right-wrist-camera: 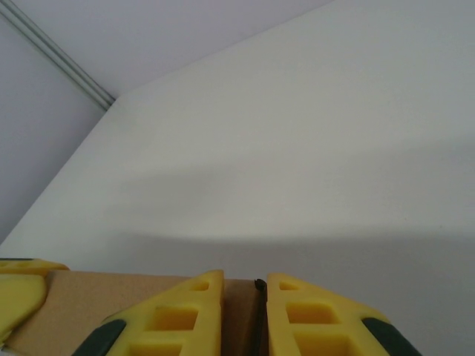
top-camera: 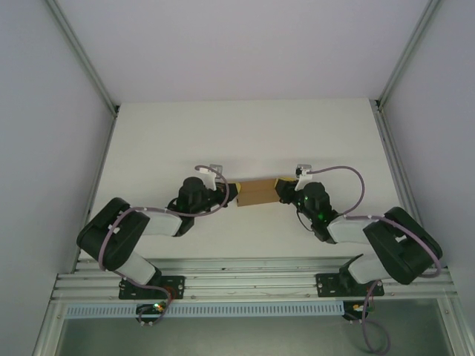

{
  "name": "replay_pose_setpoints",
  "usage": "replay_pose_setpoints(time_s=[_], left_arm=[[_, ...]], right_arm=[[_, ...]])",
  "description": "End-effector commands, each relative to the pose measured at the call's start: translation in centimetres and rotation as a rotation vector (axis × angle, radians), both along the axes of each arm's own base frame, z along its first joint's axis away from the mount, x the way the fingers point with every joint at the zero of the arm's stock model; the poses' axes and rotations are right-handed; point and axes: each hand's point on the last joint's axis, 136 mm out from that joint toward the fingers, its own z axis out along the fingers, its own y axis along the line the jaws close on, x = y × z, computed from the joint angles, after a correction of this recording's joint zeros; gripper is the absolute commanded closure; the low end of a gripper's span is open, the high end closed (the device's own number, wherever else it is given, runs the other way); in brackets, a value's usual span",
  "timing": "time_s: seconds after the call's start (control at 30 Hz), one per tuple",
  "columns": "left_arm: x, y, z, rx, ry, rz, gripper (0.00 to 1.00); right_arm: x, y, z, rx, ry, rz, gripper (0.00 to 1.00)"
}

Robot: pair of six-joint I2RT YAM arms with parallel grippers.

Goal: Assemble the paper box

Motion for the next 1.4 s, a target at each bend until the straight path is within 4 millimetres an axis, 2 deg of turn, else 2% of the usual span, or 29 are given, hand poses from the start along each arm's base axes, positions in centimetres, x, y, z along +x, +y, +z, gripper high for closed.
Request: replay_pose_setpoints(time_s=[0.0,0.07,0.13,0.17,0.2,0.27,0.3,0.37,0.43,0.47,0.5,0.6,0.7,0.77,0.87,1.0,1.13,1.27,1.37], left_arm=[[-5.3,4.4,-11.8,0.375,0.364,-0.010,0.84],[-4.6,3.9,-10.4,0.406,0.363,-0.018,0.79],[-3.7,3.3,-8.2,0.448,0.326,-0.010,0.59],[-3.3,2.8,-6.9,0.459,0.297,-0.017,0.54],[-3.0,2.3,-5.3,0.459,0.260,-0.028,0.40],[-1.9,2.1,-2.3,0.461,0.205,0.003,0.04],[-1.1,2.6,-0.7,0.471,0.197,0.053,0.00],[-0.2,3.3,2.3,0.476,0.189,0.103,0.00],[0.7,4.4,5.2,0.490,0.157,0.154,0.00],[1.2,5.3,6.3,0.501,0.141,0.189,0.00],[1.9,6.4,7.3,0.520,0.120,0.230,0.00],[3.7,10.7,8.8,0.564,0.102,0.377,0.00],[5.0,15.3,8.3,0.593,0.150,0.506,0.00],[5.3,17.5,7.6,0.591,0.195,0.552,0.00],[5.4,19.6,7.0,0.594,0.207,0.579,0.00],[4.6,22.6,6.4,0.612,0.233,0.664,0.00],[3.5,25.0,5.8,0.663,0.243,0.733,0.00],[2.7,26.1,5.6,0.681,0.251,0.757,0.00],[2.3,25.6,5.4,0.640,0.258,0.730,0.00]], right_arm=[[-5.7,-1.8,-9.1,-0.251,0.382,0.088,0.87],[-5.2,-1.6,-7.2,-0.244,0.373,0.074,0.81],[-4.3,-1.6,-4.5,-0.210,0.342,0.037,0.77],[-3.9,-1.3,-3.1,-0.202,0.313,0.044,0.72],[-3.4,-1.2,-1.4,-0.192,0.288,0.038,0.65],[-2.7,-0.9,1.5,-0.185,0.235,0.037,0.55],[-2.2,-0.8,3.2,-0.181,0.207,0.039,0.45],[-1.8,-0.4,5.3,-0.197,0.182,0.068,0.29],[-1.8,0.7,7.1,-0.237,0.150,0.172,0.07],[-2.0,1.4,7.7,-0.270,0.128,0.248,0.00],[-2.4,2.3,8.0,-0.315,0.100,0.344,0.00],[-4.3,4.3,7.9,-0.467,0.043,0.628,0.00],[-5.8,5.4,7.3,-0.595,-0.028,0.867,0.00],[-6.6,5.8,6.7,-0.683,-0.090,1.003,0.00],[-6.9,5.6,5.2,-0.821,-0.120,1.150,0.00],[-4.2,4.8,3.4,-0.950,-0.021,1.144,0.01],[-3.3,5.2,1.8,-0.997,0.025,1.210,0.00],[-3.3,5.4,-0.4,-1.055,0.102,1.312,0.00],[-2.5,5.2,-1.9,-1.138,0.163,1.334,0.00]])
